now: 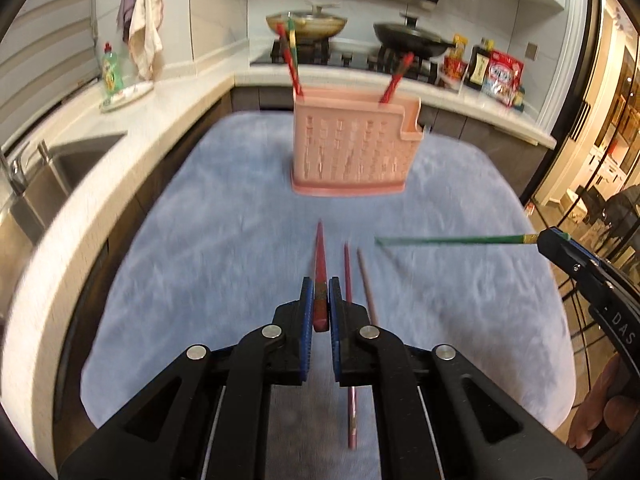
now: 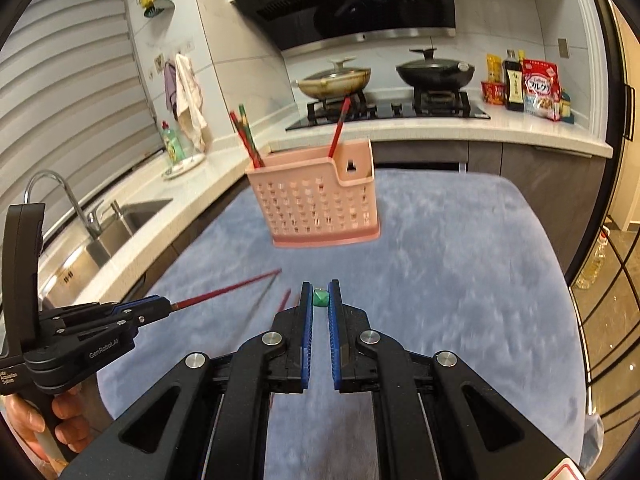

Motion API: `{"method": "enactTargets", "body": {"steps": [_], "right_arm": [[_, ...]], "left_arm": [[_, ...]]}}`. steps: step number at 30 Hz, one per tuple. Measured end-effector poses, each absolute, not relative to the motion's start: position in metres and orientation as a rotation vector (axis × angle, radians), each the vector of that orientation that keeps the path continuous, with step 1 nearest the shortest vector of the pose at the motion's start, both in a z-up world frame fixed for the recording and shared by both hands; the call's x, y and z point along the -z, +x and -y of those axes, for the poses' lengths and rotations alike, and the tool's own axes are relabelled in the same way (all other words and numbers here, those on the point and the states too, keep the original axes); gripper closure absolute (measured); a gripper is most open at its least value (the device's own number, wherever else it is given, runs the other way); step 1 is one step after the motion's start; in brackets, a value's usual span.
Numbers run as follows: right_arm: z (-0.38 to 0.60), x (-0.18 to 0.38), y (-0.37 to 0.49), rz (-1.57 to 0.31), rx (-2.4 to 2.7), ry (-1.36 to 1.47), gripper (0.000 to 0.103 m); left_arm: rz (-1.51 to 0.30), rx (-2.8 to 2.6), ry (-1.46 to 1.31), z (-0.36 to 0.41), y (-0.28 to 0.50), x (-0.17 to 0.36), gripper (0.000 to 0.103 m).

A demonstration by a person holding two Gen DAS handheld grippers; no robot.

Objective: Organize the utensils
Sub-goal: 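Lift both chopsticks and lower them into the pink basket with both tools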

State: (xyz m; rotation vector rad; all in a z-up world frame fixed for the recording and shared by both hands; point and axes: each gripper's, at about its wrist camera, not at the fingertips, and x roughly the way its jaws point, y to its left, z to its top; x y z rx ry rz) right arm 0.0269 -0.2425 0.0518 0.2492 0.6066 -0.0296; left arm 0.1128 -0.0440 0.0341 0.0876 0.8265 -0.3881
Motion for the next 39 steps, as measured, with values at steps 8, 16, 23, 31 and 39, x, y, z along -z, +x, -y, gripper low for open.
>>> {"method": "enactTargets", "body": {"steps": [8, 16, 23, 31, 39], "right_arm": [[0.26, -0.097, 0.072, -0.523, 0.02, 0.259, 0.096], [0.278, -0.159, 0.112, -0.383, 0.007, 0.283, 0.096], [0.29, -0.207, 0.152, -0.256, 0.006, 0.298, 0.096], [0.293, -0.224, 0.208, -0.201, 0.013, 0.297, 0.096], [0.289, -0.181, 0.247, -0.283, 0.003, 0.3, 0.096]], "left_arm": [[-0.741, 0.385, 0.071, 0.061, 0.16, -0.081, 0.096], [-0.643, 0.399, 0.011, 0.07, 0.202, -0.142, 0.096], [-0.508, 0.402, -0.035, 0.078, 0.231, -0.204, 0.096], [-0.404, 0.392, -0.062, 0.092, 0.271, -0.235, 0.096], [-0.439, 0.389, -0.064, 0.101, 0.305, -0.204, 0.096]]}}
